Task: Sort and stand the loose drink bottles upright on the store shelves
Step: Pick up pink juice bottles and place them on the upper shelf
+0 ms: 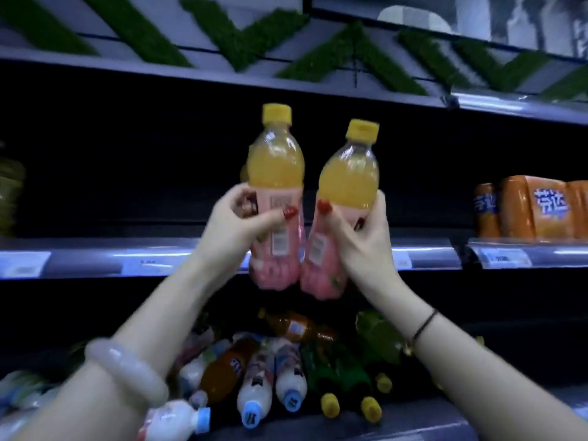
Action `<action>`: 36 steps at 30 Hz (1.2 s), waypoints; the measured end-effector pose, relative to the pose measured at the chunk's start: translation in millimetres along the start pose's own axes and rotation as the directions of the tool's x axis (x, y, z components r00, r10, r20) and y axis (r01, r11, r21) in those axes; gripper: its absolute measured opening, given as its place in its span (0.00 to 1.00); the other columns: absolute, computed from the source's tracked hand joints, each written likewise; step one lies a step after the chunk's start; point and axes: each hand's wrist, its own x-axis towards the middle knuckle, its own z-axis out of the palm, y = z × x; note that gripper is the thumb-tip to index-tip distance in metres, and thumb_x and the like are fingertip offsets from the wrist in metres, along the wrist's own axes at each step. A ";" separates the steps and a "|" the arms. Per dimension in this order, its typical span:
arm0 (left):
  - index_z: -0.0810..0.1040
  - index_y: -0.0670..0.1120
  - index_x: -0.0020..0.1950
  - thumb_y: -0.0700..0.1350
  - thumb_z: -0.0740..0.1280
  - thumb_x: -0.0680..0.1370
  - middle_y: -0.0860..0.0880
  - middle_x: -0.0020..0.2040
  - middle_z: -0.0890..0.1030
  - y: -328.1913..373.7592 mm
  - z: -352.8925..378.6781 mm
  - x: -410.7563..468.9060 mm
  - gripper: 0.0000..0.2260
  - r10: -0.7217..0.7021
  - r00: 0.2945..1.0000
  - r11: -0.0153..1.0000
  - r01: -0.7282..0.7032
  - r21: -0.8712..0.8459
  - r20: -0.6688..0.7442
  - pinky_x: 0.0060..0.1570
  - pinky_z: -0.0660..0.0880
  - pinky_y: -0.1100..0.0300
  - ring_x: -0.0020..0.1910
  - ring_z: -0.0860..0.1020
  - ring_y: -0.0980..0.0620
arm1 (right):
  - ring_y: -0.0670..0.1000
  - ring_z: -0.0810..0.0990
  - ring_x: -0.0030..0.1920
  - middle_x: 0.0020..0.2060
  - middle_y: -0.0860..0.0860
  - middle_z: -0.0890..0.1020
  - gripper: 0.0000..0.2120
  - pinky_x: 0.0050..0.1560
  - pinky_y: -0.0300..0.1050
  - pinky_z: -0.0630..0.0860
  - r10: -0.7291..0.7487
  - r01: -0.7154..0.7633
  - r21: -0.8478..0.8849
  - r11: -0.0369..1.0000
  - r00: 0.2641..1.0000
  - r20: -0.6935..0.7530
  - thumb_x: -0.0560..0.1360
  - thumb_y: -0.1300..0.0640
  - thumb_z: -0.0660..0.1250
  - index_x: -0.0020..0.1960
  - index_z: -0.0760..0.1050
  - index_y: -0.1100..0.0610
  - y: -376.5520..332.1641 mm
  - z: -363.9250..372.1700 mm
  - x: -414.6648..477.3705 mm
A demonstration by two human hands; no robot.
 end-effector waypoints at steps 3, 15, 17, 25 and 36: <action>0.75 0.47 0.47 0.37 0.74 0.68 0.46 0.45 0.83 24.6 -22.3 38.8 0.12 0.029 0.996 1.000 -0.029 0.009 -0.079 0.44 0.77 0.48 0.42 0.82 0.47 | 0.35 0.78 0.39 0.42 0.45 0.77 0.17 0.44 0.33 0.74 -0.038 0.037 -0.010 0.999 0.987 -0.158 0.73 0.59 0.71 0.55 0.65 0.58 -0.1 2.2 51.0; 0.73 0.45 0.51 0.43 0.73 0.71 0.45 0.40 0.79 -32.0 -65.5 105.1 0.13 -0.195 0.945 0.967 0.230 0.111 -0.264 0.33 0.78 0.50 0.30 0.79 0.50 | 0.52 0.76 0.53 0.53 0.54 0.75 0.30 0.48 0.42 0.72 0.251 -0.241 -0.385 0.891 0.968 -0.024 0.72 0.42 0.68 0.58 0.58 0.60 86.9 10.2 122.7; 0.74 0.42 0.51 0.43 0.73 0.71 0.41 0.40 0.80 -41.5 -66.2 105.5 0.13 -0.273 0.933 0.948 0.303 0.102 -0.233 0.34 0.75 0.51 0.34 0.78 0.47 | 0.54 0.77 0.53 0.56 0.57 0.75 0.32 0.49 0.47 0.75 0.322 -0.292 -0.430 0.854 0.947 -0.002 0.71 0.40 0.68 0.58 0.58 0.61 101.8 9.7 123.0; 0.72 0.37 0.57 0.44 0.73 0.71 0.41 0.40 0.80 -59.3 -71.7 112.1 0.19 -0.315 0.918 0.939 0.338 0.058 -0.242 0.42 0.78 0.47 0.37 0.80 0.45 | 0.56 0.83 0.48 0.50 0.57 0.80 0.31 0.48 0.53 0.81 0.458 -0.433 -0.314 0.845 0.889 0.007 0.69 0.40 0.70 0.59 0.65 0.62 124.1 5.4 120.5; 0.64 0.41 0.71 0.47 0.73 0.69 0.44 0.67 0.71 -54.3 -42.8 64.5 0.34 0.258 0.907 0.665 0.083 0.742 -0.333 0.65 0.66 0.53 0.67 0.68 0.45 | 0.58 0.68 0.69 0.70 0.59 0.68 0.33 0.67 0.50 0.66 0.259 -0.235 -0.638 0.733 0.964 -0.059 0.75 0.51 0.66 0.72 0.57 0.63 104.8 10.3 68.9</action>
